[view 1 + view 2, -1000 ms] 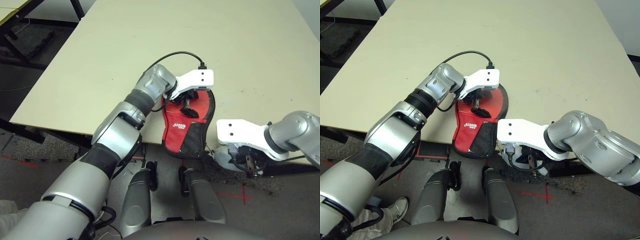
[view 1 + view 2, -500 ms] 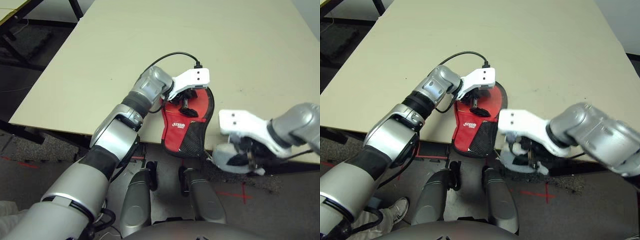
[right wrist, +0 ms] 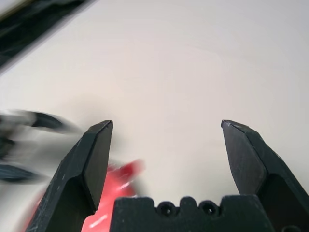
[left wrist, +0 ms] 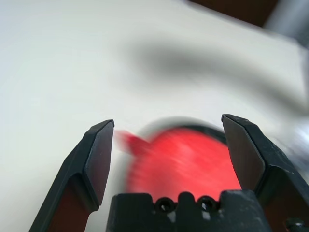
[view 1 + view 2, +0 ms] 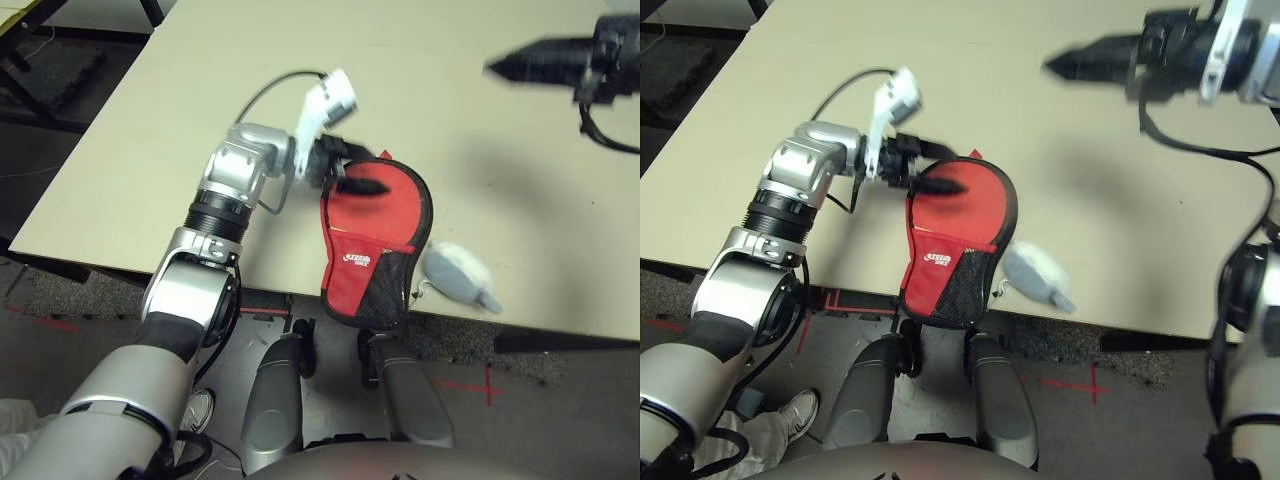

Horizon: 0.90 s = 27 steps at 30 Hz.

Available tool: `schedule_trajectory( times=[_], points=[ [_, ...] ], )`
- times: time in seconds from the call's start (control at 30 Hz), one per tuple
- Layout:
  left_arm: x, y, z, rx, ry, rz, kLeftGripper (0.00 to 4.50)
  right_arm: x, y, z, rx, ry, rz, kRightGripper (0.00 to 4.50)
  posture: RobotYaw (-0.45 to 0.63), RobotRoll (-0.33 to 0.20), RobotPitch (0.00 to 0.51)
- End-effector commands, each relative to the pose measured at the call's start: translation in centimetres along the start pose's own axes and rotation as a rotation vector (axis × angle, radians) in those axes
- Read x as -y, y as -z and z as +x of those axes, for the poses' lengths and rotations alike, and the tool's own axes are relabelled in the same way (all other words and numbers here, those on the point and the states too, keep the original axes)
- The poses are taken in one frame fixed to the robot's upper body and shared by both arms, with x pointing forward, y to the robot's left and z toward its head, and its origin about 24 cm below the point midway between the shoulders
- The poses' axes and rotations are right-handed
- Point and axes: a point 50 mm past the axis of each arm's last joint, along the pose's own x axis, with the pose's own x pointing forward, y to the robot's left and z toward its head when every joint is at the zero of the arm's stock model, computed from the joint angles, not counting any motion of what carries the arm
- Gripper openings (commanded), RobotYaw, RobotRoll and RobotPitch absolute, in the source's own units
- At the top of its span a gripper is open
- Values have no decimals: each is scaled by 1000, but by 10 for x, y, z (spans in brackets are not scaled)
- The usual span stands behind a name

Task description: Store the ping-pong paddle in its case and zip it.

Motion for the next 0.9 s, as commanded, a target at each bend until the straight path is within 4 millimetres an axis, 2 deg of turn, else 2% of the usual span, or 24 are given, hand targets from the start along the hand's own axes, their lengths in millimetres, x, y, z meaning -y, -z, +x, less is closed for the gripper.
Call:
schedule_trajectory(
  times=[0.03, 0.23, 0.37, 0.47, 0.53, 0.7, 0.9],
  points=[
    [-18, 3, -8, 103, -192, -34, 4500, 30, 18, 3, 149, 242, 54, 4459, -70, 0, 263],
    [-50, 19, -43, 238, -544, -7, 4500, 62, 65, 6, 285, 513, 57, 4459, -68, 0, 273],
    [-66, 51, -78, 247, -818, 17, 4500, 78, 85, 3, 319, 636, 53, 4459, -71, 0, 287],
    [-70, 73, -98, 232, -953, 5, 4500, 86, 99, 1, 297, 711, -9, 4459, -81, 0, 303],
    [-72, 81, -108, 229, -1010, 5, 4500, 88, 108, 1, 276, 745, -60, 4459, -90, 0, 305],
    [-73, 89, -116, 218, -1083, 8, 4500, 92, 129, -2, 251, 782, -60, 4459, -102, 0, 300],
    [-72, 96, -108, 187, -1060, -13, 4500, 93, 143, -7, 231, 792, -63, 4459, -138, 0, 289]
  ],
)
